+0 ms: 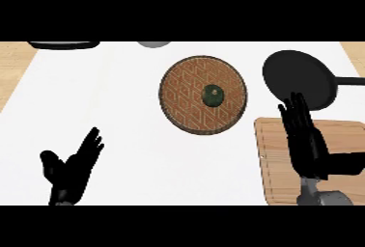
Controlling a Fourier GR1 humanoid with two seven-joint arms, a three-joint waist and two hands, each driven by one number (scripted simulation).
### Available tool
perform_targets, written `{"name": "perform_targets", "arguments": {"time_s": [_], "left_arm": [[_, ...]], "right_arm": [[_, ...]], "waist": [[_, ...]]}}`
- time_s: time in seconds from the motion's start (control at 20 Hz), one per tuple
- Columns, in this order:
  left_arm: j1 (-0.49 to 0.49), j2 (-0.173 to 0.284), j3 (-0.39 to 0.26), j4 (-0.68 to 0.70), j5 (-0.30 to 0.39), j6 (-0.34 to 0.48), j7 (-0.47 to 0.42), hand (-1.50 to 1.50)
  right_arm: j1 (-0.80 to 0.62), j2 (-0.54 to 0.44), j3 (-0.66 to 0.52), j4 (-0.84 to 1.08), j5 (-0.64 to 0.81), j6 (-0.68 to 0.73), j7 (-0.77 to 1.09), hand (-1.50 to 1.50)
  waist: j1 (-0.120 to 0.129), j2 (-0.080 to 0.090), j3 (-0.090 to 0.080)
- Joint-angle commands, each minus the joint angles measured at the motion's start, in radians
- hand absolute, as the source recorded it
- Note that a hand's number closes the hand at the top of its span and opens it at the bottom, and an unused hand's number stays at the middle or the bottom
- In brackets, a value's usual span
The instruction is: Pick the sweet potato from the cutting board and place it in the pan
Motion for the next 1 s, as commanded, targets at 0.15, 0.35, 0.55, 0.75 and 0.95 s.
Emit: {"name": "perform_targets", "arguments": {"time_s": [0.15,0.35,0.55,0.75,0.95], "left_arm": [[-0.111,-0.004,-0.028,-0.062,-0.005,-0.058,0.007,0.0],[-0.144,-0.037,-0.062,-0.078,0.015,-0.101,0.0,0.0],[-0.188,-0.036,-0.053,-0.115,0.042,-0.113,0.065,0.0],[-0.227,-0.071,-0.05,-0.048,0.025,-0.102,0.067,0.0],[-0.2,-0.063,-0.061,-0.076,0.028,-0.115,0.06,0.0]], "right_arm": [[-0.174,-0.294,0.083,0.047,0.186,0.232,0.024,1.5],[-0.254,-0.546,0.091,0.063,0.537,0.168,-0.09,1.5],[-0.271,-0.488,0.009,0.278,0.503,0.159,-0.441,-1.5],[-0.303,-0.551,0.079,0.339,0.616,0.222,-0.513,-1.5],[-0.315,-0.661,0.261,0.302,0.873,0.242,-0.271,-1.5]], "waist": [[0.023,-0.012,-0.012],[0.016,-0.011,-0.022],[0.021,-0.006,-0.006],[0.006,-0.011,-0.01],[0.026,-0.014,-0.014]]}}
